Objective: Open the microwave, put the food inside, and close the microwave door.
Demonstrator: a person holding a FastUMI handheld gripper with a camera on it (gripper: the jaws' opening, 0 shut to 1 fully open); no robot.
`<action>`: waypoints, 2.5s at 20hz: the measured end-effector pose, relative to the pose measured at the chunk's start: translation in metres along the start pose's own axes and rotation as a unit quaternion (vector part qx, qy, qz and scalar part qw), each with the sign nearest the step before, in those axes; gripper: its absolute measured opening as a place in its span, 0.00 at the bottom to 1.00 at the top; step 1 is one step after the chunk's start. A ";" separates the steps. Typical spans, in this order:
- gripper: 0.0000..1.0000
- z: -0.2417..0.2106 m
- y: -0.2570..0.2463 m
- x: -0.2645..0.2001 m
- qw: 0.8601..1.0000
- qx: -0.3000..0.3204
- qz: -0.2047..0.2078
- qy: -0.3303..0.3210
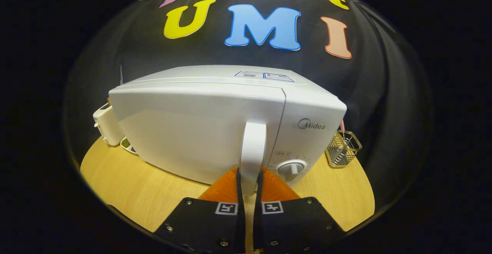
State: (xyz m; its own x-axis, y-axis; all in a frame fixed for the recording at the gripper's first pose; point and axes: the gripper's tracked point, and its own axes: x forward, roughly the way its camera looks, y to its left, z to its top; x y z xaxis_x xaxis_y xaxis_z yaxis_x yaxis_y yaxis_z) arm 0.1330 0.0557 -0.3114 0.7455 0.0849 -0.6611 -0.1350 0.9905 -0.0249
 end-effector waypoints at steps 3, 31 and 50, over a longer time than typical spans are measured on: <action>0.08 0.000 -0.001 -0.001 1.000 -0.027 0.001 -0.005; 0.52 0.015 0.001 -0.005 1.000 0.028 -0.011 -0.002; 0.08 -0.013 0.019 -0.052 1.000 0.002 0.001 0.024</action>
State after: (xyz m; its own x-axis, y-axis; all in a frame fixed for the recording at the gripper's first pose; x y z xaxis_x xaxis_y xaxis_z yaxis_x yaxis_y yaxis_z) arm 0.0834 0.0684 -0.2876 0.7131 0.0821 -0.6963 -0.1346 0.9907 -0.0211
